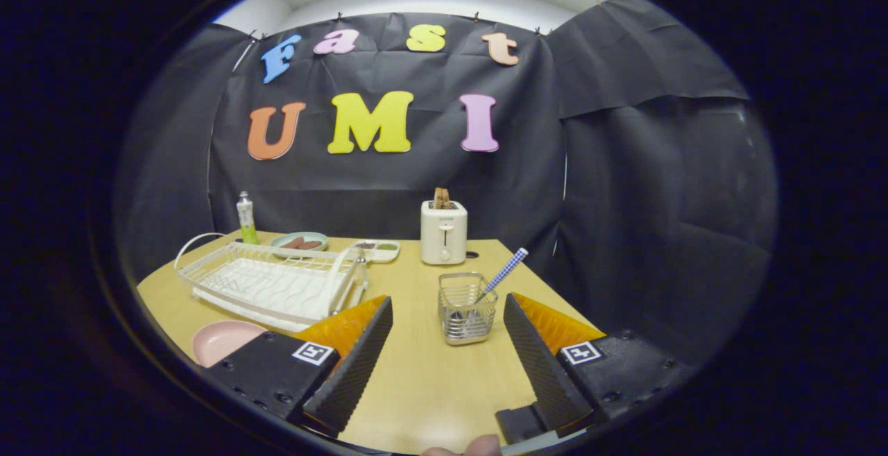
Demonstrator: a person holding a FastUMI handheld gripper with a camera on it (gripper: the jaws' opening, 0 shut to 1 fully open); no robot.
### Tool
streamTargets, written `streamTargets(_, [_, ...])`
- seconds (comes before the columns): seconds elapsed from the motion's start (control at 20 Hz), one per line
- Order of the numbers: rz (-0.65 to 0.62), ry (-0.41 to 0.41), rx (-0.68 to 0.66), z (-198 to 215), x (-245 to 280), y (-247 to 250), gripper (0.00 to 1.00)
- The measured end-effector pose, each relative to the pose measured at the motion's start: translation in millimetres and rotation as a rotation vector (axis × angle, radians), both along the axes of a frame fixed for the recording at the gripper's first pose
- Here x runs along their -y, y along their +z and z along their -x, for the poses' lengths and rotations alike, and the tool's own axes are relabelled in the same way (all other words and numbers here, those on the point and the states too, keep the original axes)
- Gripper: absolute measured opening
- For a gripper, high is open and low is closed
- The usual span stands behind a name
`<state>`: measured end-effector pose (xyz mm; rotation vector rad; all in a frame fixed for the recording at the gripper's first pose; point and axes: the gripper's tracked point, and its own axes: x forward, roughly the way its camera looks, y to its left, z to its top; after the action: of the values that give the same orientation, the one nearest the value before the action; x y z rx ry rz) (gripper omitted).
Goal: Take the plate from the dish rack, then take the spoon from the basket and place it into the plate.
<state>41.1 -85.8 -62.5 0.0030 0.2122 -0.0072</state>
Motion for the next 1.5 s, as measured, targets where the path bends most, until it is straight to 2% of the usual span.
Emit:
streamTargets(0.45, [-0.164,0.052,-0.085,-99,53,-29,1.0])
streamTargets(0.7, [-0.187,0.104,-0.109,-144,54,-35,1.0])
streamTargets(0.8, [-0.226,0.133,-0.146,-155,50,-41,0.96])
streamTargets(1.0, [-0.273,0.165,-0.156,-169,41,-38,0.72])
streamTargets(1.1, [-0.262,0.166,-0.142,-162,40,-28,0.53])
streamTargets(1.15, [-0.26,0.165,-0.137,-161,38,-24,0.41])
streamTargets(1.25, [-0.276,0.169,-0.138,-160,31,-21,0.24])
streamTargets(1.5, [-0.258,0.118,-0.106,-147,28,0,0.12])
